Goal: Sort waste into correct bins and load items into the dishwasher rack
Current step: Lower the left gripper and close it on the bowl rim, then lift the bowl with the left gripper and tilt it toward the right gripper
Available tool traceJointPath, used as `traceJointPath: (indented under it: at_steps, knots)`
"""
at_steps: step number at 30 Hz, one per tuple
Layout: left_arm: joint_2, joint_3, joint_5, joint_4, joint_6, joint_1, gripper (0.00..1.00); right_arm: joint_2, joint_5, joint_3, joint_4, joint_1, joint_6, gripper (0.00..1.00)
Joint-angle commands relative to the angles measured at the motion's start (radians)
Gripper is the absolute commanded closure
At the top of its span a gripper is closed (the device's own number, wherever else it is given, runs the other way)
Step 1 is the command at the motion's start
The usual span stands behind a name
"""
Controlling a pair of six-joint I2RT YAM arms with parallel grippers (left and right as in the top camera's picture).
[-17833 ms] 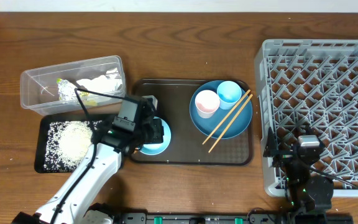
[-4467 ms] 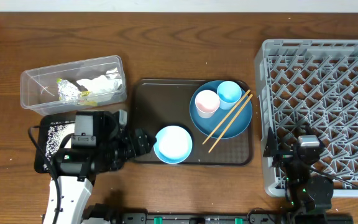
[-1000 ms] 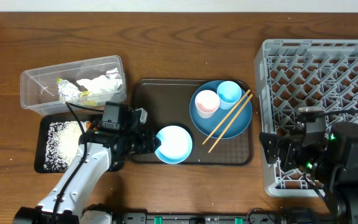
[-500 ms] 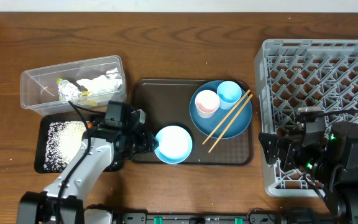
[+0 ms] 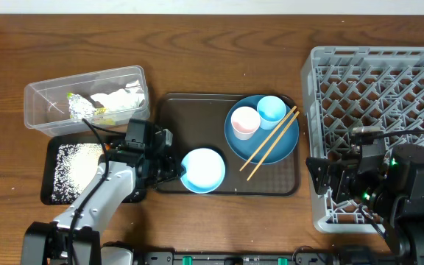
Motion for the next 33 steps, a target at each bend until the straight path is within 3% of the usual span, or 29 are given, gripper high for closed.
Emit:
traceJointPath:
  at_steps: [1,6,12,16,20,24,28,33]
  knots:
    - [0.008,-0.004,-0.001,-0.002,0.002,-0.003,0.88,-0.004,-0.008,0.01,-0.004,-0.011,-0.018,0.09]
    - [0.008,-0.004,-0.001,-0.002,0.002,-0.003,0.93,-0.004,-0.007,0.01,-0.019,-0.011,-0.019,0.04]
    - [0.006,-0.003,0.006,-0.001,0.003,-0.003,0.94,-0.004,-0.007,0.01,-0.019,-0.011,-0.019,0.04]
    - [0.003,0.005,0.109,0.014,0.045,-0.003,0.94,-0.004,-0.007,0.01,-0.022,-0.011,-0.019,0.08]
    - [-0.025,0.013,0.365,0.083,0.167,-0.003,0.94,-0.004,-0.008,0.01,-0.027,-0.011,-0.026,0.1]
    - [-0.06,0.013,0.553,0.201,0.162,-0.003,0.94,-0.004,-0.058,0.01,-0.026,-0.011,-0.026,0.18]
    - [-0.074,0.013,0.571,0.319,0.066,-0.005,0.94,-0.004,-0.113,0.01,-0.024,-0.01,-0.026,0.2]
    - [-0.074,0.013,0.542,0.349,0.067,-0.054,0.94,-0.003,-0.146,0.012,-0.017,0.032,-0.025,0.29]
